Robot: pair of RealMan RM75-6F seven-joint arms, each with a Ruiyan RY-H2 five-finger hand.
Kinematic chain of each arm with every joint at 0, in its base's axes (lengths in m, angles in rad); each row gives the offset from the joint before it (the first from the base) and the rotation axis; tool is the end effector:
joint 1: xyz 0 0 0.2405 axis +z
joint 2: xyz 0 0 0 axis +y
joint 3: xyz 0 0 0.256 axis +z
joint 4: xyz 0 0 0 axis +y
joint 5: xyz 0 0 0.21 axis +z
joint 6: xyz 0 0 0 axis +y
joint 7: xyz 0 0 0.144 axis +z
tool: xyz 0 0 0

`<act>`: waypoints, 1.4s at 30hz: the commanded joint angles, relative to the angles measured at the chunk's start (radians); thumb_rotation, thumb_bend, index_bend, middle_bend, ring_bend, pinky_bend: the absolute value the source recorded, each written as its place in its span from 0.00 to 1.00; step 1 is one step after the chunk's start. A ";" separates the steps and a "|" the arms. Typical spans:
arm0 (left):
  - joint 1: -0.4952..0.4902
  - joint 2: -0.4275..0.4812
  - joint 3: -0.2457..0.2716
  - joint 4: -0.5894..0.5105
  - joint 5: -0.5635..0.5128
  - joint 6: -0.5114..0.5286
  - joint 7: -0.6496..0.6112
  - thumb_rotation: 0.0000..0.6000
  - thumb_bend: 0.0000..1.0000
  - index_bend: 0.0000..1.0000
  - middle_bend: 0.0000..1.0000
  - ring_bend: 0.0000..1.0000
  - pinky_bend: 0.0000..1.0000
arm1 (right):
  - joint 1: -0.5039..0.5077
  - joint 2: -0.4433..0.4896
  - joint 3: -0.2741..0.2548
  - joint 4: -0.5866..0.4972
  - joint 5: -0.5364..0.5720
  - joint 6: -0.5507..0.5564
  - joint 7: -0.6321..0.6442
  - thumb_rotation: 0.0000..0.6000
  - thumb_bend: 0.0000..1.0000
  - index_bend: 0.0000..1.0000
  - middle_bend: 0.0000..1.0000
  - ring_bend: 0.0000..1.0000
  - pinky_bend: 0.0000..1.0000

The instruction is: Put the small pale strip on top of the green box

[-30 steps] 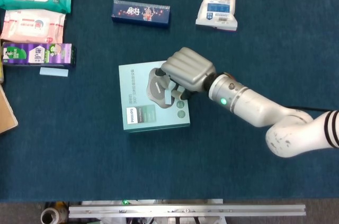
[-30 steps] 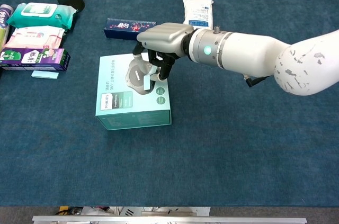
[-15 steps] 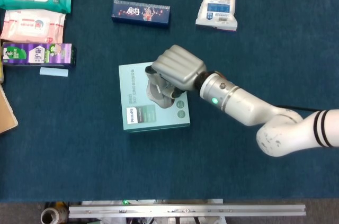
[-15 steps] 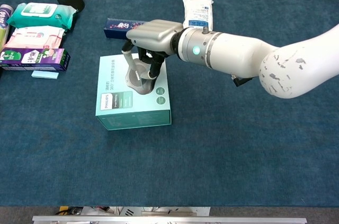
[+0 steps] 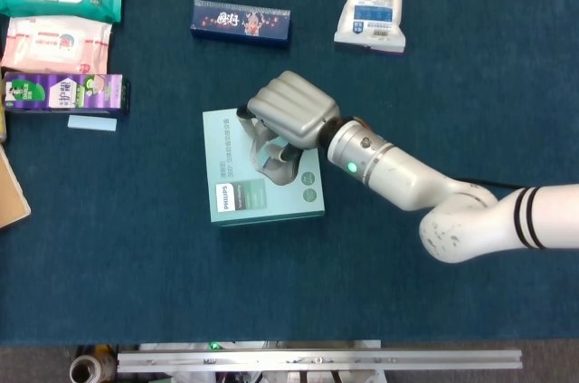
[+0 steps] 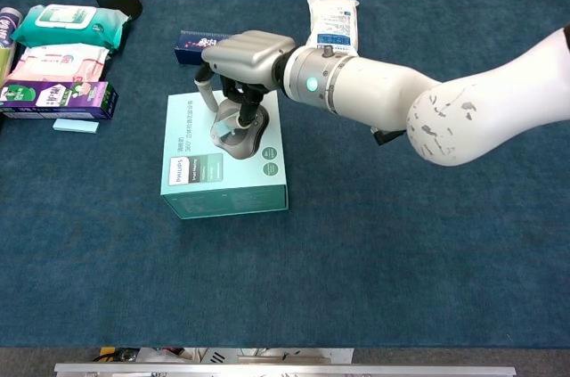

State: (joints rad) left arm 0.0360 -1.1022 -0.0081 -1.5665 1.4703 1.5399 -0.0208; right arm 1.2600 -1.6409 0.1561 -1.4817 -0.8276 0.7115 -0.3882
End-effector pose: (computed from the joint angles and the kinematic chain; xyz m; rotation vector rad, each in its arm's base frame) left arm -0.3434 0.1327 0.1728 -1.2924 -0.9402 -0.7758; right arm 0.0116 -0.3462 -0.0807 2.3427 -0.8729 0.9106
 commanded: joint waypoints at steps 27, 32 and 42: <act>-0.011 -0.003 -0.007 -0.001 0.015 -0.004 0.004 1.00 0.32 0.08 0.18 0.15 0.07 | -0.103 0.217 -0.012 -0.156 -0.048 0.018 0.074 1.00 0.61 0.42 1.00 1.00 1.00; -0.042 0.007 -0.013 0.003 0.052 -0.018 0.003 1.00 0.32 0.08 0.18 0.15 0.07 | -0.164 0.310 -0.012 -0.222 -0.048 0.099 0.088 1.00 0.62 0.34 0.95 1.00 1.00; -0.182 0.049 -0.027 0.003 0.152 -0.139 -0.078 1.00 0.32 0.15 0.59 0.65 0.58 | -0.341 0.489 -0.045 -0.370 -0.044 0.325 0.076 1.00 0.59 0.32 0.75 0.79 0.98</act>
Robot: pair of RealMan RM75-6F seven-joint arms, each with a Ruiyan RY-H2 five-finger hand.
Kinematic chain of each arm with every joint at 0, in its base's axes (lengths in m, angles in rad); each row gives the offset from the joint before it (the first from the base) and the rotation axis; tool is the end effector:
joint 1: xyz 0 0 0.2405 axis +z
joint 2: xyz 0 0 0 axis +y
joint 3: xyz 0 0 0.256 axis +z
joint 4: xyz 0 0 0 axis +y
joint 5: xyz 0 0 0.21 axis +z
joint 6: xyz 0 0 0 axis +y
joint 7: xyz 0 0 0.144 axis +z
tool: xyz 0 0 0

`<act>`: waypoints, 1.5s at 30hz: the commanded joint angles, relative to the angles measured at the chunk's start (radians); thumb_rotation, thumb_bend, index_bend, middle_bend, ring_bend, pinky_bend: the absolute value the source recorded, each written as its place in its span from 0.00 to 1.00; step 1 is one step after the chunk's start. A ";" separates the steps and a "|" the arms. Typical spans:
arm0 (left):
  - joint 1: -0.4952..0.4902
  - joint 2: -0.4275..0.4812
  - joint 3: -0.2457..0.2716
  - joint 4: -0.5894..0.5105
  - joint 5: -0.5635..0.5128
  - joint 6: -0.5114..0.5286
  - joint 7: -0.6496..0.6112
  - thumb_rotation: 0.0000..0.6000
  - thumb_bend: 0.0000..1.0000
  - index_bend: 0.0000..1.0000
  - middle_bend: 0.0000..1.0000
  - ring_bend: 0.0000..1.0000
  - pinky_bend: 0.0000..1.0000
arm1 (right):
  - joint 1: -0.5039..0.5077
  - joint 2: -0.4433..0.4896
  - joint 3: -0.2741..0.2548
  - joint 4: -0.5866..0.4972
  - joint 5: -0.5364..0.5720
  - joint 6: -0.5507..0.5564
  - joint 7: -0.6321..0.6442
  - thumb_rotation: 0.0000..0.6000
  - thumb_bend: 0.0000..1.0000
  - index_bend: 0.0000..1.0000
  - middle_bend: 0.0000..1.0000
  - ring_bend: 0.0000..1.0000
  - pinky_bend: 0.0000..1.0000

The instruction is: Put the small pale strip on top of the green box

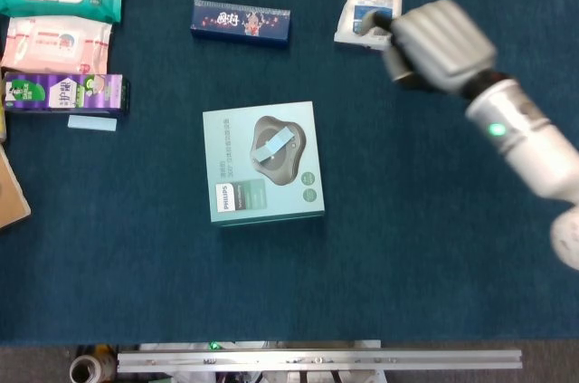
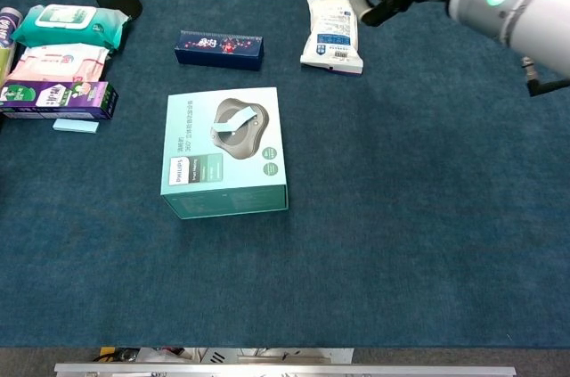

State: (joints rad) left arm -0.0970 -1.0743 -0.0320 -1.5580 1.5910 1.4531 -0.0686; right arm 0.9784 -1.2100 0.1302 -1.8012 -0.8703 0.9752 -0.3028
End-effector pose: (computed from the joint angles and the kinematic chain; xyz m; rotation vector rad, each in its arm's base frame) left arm -0.3149 0.1815 0.1670 -1.5005 -0.8744 -0.9011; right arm -0.0872 -0.3613 0.0660 1.8991 -0.9640 0.9688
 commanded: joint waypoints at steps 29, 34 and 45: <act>-0.508 -0.040 -0.037 -0.099 0.122 -0.506 -0.027 1.00 0.79 0.21 1.00 1.00 0.94 | -0.280 0.192 -0.029 -0.141 -0.015 0.145 -0.008 1.00 0.59 0.32 0.60 0.60 0.73; -0.556 -0.064 -0.045 -0.118 0.096 -0.564 0.031 1.00 0.80 0.22 1.00 1.00 0.96 | -0.279 0.173 -0.021 -0.118 -0.002 0.126 -0.022 1.00 0.59 0.32 0.58 0.60 0.73; -0.632 -0.101 -0.067 -0.156 -0.043 -0.679 0.185 1.00 0.81 0.22 1.00 1.00 0.97 | -0.291 0.143 0.001 -0.085 0.015 0.122 -0.034 1.00 0.59 0.32 0.58 0.60 0.73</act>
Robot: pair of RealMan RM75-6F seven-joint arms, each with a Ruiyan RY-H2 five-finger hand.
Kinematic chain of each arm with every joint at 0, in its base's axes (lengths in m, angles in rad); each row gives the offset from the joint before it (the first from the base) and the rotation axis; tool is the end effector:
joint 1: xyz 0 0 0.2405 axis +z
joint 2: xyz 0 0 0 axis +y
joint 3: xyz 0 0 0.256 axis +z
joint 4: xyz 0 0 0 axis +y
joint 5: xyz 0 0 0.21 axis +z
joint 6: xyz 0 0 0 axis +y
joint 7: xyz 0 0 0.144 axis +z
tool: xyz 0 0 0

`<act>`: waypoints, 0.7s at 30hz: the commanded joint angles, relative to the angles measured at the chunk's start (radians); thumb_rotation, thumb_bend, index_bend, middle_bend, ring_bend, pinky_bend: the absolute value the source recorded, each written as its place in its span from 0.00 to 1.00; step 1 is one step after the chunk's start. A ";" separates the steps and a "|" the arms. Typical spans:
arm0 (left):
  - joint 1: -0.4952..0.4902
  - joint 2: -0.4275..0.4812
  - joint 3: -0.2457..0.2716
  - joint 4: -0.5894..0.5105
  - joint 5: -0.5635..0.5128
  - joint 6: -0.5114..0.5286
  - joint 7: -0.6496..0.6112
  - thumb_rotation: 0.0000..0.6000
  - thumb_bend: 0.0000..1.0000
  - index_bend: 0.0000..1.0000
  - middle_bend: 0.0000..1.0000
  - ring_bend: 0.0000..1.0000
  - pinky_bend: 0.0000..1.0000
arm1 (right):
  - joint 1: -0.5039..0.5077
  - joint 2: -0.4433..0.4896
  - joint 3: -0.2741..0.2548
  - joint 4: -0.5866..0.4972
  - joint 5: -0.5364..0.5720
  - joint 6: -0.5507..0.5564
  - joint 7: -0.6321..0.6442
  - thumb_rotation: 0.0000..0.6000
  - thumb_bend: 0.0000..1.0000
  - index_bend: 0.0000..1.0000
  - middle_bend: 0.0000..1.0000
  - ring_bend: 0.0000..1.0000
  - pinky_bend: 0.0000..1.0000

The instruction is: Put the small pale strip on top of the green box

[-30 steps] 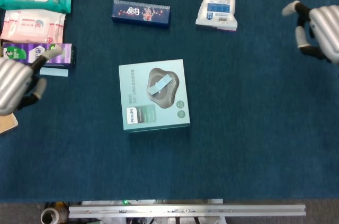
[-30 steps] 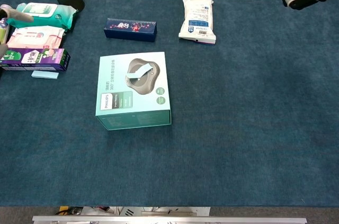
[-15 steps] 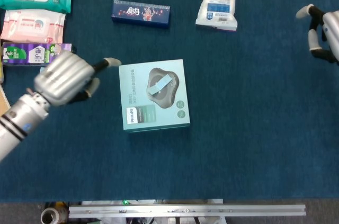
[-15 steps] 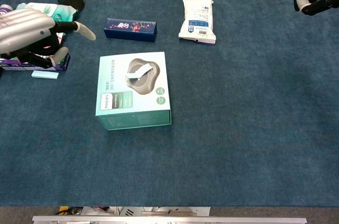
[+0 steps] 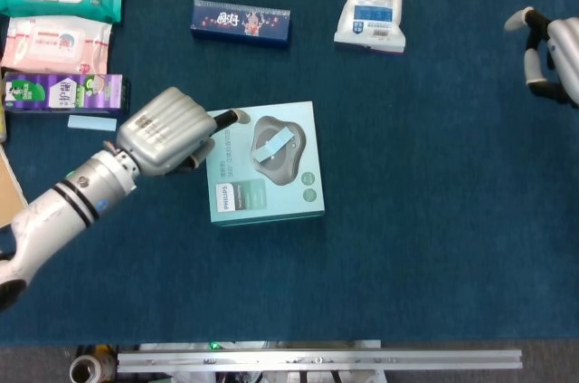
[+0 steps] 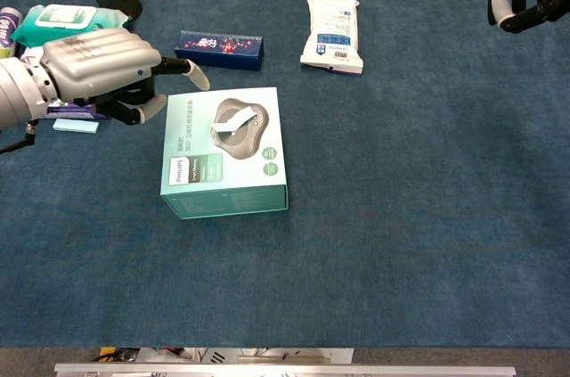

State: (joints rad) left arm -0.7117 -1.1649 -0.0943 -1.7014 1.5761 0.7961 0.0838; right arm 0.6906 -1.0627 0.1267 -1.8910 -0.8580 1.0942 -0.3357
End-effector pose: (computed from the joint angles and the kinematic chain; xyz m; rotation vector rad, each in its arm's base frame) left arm -0.1525 0.3051 0.0526 -2.2652 -0.7325 -0.8597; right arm -0.1857 -0.3253 0.1222 1.6034 -1.0498 0.8042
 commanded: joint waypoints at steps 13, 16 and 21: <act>-0.082 -0.064 -0.015 -0.059 -0.158 -0.070 0.199 1.00 0.81 0.22 1.00 1.00 0.97 | -0.025 -0.011 0.017 0.034 0.013 -0.008 0.005 1.00 0.58 0.32 0.58 0.60 0.73; -0.092 -0.075 -0.012 -0.062 -0.185 -0.072 0.231 1.00 0.81 0.22 1.00 1.00 0.97 | -0.032 -0.008 0.021 0.038 0.007 -0.009 0.011 1.00 0.59 0.32 0.58 0.60 0.73; -0.106 -0.093 -0.004 -0.061 -0.233 -0.073 0.281 1.00 0.81 0.22 1.00 1.00 0.97 | -0.043 -0.002 0.030 0.044 0.000 -0.009 0.028 1.00 0.59 0.32 0.58 0.60 0.73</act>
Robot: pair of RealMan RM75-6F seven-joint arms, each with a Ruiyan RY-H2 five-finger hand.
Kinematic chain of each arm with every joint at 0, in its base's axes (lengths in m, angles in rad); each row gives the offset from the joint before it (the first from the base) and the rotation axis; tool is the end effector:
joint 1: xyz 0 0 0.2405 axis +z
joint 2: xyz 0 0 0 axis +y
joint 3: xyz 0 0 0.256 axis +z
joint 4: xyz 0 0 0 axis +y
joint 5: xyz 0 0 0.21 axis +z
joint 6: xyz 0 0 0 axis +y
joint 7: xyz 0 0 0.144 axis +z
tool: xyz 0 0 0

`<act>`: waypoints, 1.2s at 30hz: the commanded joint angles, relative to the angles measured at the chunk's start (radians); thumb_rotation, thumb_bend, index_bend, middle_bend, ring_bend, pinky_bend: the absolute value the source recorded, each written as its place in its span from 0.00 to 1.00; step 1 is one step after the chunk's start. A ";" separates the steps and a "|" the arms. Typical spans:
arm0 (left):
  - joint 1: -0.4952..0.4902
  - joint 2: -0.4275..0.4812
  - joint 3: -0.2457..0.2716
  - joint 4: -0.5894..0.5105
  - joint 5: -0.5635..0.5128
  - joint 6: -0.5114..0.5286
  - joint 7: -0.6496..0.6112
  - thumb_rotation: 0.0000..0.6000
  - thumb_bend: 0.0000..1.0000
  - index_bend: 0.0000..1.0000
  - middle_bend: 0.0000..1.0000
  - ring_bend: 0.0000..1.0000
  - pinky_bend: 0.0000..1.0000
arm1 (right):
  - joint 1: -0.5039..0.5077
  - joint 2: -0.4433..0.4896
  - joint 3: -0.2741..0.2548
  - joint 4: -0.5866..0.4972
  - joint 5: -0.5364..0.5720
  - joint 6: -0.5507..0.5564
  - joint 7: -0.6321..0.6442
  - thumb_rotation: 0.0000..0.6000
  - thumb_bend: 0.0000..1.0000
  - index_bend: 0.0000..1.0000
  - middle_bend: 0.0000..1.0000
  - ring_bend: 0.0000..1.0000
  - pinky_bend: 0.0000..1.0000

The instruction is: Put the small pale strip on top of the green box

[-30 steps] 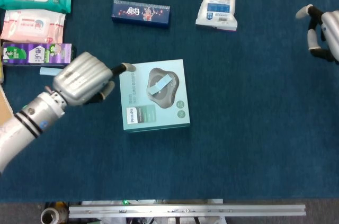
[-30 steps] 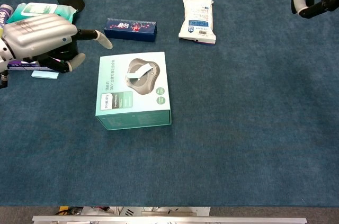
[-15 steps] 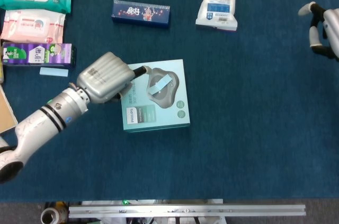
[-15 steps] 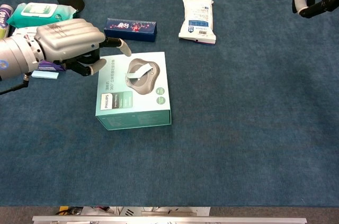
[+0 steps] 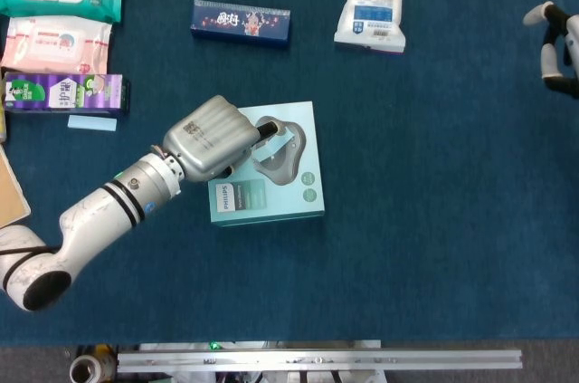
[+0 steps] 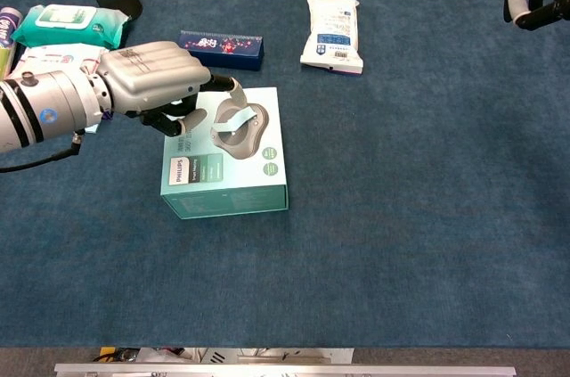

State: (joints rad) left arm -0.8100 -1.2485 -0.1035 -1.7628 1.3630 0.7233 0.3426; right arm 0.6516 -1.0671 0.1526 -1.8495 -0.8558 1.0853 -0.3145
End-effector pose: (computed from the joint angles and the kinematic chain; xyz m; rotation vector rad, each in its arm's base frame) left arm -0.1161 0.3038 0.0196 -2.3397 -0.6697 -0.7970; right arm -0.2009 -0.3281 0.1282 1.5470 -1.0649 0.7987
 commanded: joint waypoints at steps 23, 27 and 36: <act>-0.040 -0.021 0.049 -0.009 -0.118 0.029 0.112 1.00 0.81 0.22 1.00 1.00 0.97 | -0.034 0.011 0.021 0.009 -0.015 -0.007 0.022 1.00 0.59 0.31 0.57 0.60 0.73; -0.042 -0.013 0.050 -0.018 -0.115 0.039 0.104 1.00 0.81 0.22 1.00 1.00 0.97 | -0.039 0.012 0.023 0.008 -0.017 -0.006 0.024 1.00 0.59 0.31 0.57 0.60 0.73; -0.054 -0.032 0.065 -0.018 -0.123 0.043 0.126 1.00 0.81 0.22 1.00 1.00 0.97 | -0.050 0.018 0.026 0.006 -0.021 -0.006 0.028 1.00 0.59 0.31 0.57 0.60 0.73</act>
State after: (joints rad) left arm -0.8627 -1.2792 -0.0398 -1.7814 1.2411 0.7659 0.4671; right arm 0.6023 -1.0495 0.1789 -1.8437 -0.8770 1.0793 -0.2870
